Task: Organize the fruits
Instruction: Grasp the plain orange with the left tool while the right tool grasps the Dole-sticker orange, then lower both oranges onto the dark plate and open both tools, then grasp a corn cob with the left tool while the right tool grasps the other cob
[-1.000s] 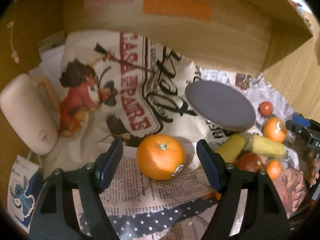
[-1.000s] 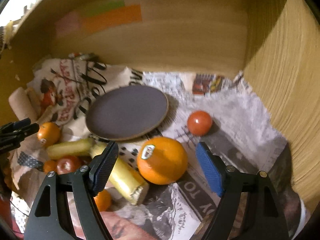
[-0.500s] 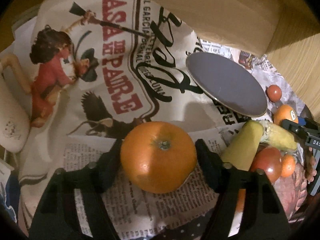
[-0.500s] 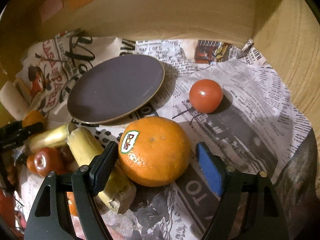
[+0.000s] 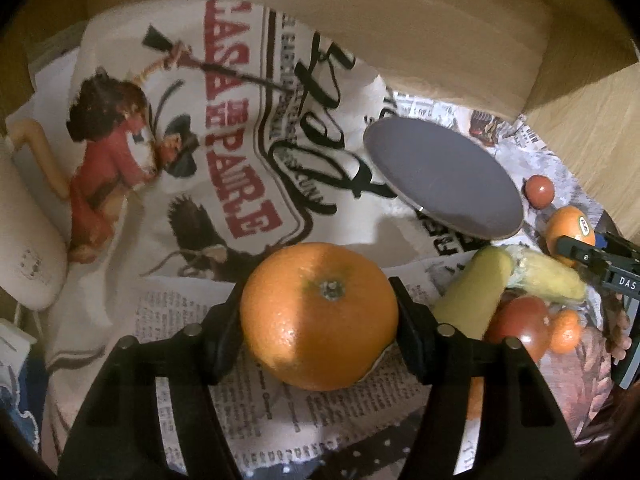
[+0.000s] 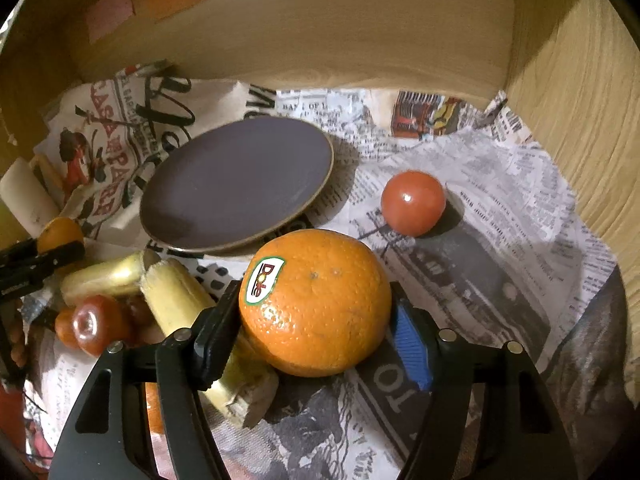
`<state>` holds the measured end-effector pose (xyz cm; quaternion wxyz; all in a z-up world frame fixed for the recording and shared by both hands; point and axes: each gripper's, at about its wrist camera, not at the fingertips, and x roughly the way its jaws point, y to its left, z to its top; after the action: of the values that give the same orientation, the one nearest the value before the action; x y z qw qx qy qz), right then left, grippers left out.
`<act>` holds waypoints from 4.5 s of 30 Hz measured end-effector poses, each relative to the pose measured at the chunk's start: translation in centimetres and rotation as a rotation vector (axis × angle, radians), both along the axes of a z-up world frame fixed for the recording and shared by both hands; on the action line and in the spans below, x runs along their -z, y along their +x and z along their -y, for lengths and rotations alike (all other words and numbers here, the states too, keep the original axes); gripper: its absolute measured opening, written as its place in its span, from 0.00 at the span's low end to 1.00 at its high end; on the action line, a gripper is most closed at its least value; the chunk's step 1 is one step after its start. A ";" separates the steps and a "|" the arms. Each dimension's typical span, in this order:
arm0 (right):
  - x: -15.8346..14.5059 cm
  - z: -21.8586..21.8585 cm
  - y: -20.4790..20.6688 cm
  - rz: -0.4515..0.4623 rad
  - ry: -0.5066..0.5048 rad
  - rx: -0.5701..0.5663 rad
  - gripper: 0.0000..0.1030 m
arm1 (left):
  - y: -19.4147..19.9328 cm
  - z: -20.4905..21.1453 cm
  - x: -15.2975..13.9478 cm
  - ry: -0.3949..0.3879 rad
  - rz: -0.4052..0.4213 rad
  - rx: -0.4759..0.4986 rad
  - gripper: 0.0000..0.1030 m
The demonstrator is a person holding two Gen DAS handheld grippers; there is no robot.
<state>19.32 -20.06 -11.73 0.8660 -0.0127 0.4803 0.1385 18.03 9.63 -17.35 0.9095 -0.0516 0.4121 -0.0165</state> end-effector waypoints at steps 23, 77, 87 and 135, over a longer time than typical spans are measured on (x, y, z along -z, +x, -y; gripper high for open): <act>-8.5 -3.0 1.7 0.271 0.040 -0.087 0.65 | 1.8 5.1 -9.8 0.020 0.231 0.097 0.64; 1.9 -7.1 13.0 -0.015 -0.073 -0.196 0.76 | 18.5 8.3 -3.7 0.028 -0.042 0.196 0.79; -3.7 -6.0 8.6 0.086 -0.018 -0.187 0.77 | 12.8 6.5 -8.2 0.025 0.046 0.167 0.83; 1.9 -5.2 -1.4 -0.144 0.031 -0.281 0.38 | 2.2 7.3 -0.6 0.009 -0.140 0.322 0.41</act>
<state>17.94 -14.89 -13.65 0.8017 -0.0563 0.5322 0.2662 20.21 2.36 -16.76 0.8644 0.0182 0.4775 -0.1563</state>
